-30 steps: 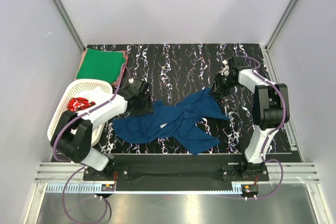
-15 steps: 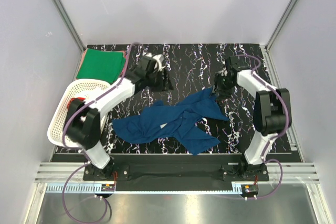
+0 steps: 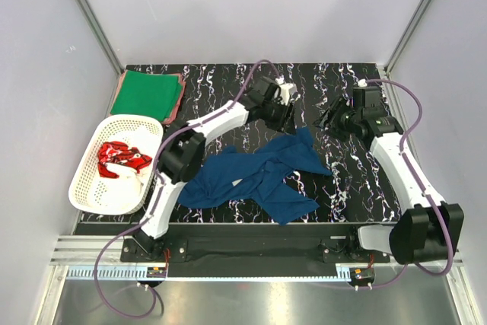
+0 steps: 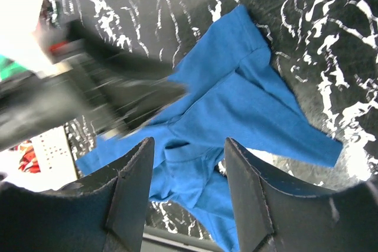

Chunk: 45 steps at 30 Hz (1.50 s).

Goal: Fold and stack the t-shirts
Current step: Flatten the tshirt out

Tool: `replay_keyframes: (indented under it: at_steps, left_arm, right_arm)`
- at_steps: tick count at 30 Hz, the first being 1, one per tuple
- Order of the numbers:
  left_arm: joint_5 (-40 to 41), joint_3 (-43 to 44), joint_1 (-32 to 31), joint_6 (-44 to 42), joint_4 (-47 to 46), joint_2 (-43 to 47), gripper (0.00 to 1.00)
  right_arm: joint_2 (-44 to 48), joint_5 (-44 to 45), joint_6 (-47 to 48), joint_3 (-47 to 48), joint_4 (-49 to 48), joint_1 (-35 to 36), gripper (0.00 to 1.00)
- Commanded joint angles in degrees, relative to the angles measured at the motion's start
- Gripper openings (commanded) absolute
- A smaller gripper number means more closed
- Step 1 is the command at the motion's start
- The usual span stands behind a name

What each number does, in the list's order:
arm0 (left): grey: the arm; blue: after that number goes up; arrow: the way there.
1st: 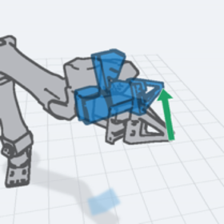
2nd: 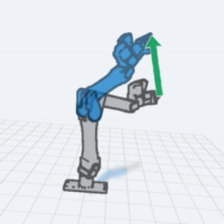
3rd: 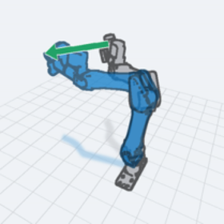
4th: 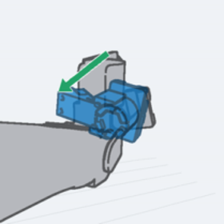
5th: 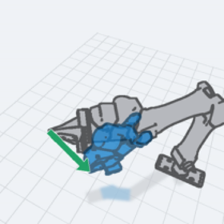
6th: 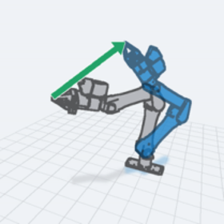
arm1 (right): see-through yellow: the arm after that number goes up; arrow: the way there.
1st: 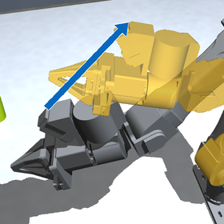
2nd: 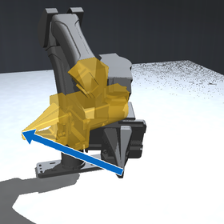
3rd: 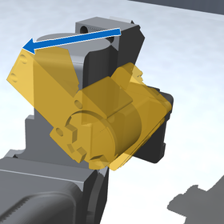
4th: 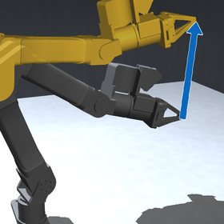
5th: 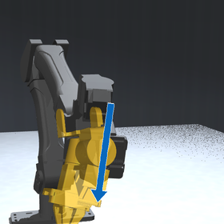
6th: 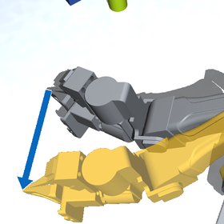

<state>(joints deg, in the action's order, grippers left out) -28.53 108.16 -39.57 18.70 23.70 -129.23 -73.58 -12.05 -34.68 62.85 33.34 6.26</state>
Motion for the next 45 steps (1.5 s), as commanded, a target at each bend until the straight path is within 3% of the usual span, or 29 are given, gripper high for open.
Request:
replay_keyframes:
  at_steps: [1,9,15,18,19,25,32,37,39,45]
  left_arm:
    - [-1.10,5.39,-2.34,-2.17,0.98,-3.48,0.50]
    - [1.47,12.16,-3.14,-1.30,3.54,-10.25,0.51]
    - [-0.03,10.50,-3.58,-1.83,2.84,-10.25,0.47]
    - [-1.61,10.49,-3.58,-1.56,2.49,-10.52,0.38]
    - [-1.96,10.41,-3.58,-1.47,1.97,-10.34,0.28]
    - [-7.84,7.07,-3.67,1.42,-3.13,-6.57,0.00]
    - [-7.33,1.98,-1.83,7.65,-6.91,4.21,0.00]
    - [-5.04,-12.15,2.92,9.95,-13.94,15.74,0.00]
    - [-4.95,-14.46,5.10,9.87,-14.39,17.08,0.00]
    - [-6.36,-20.53,9.33,8.99,-15.18,17.26,0.00]
  right_arm:
    - [4.49,-2.45,-2.24,-1.24,-1.53,0.15,0.58]
    - [11.88,-2.97,-0.13,-1.06,-0.12,0.15,0.59]
    - [12.15,-2.45,0.93,0.17,1.11,0.15,0.60]
    - [12.50,-2.01,1.28,-0.27,0.93,0.15,0.60]
    - [12.50,-1.92,1.28,-0.62,0.76,0.15,0.60]
    - [11.62,-1.74,1.54,-0.54,0.85,0.15,0.60]
    - [8.99,-3.58,2.42,-2.38,-2.49,0.15,0.61]
    - [5.83,-10.79,3.04,-6.77,-10.22,0.15,0.66]
    - [4.86,-12.29,2.95,-8.78,-14.42,0.15,0.71]
    - [-4.98,-17.38,6.54,-7.49,-24.63,0.24,0.71]
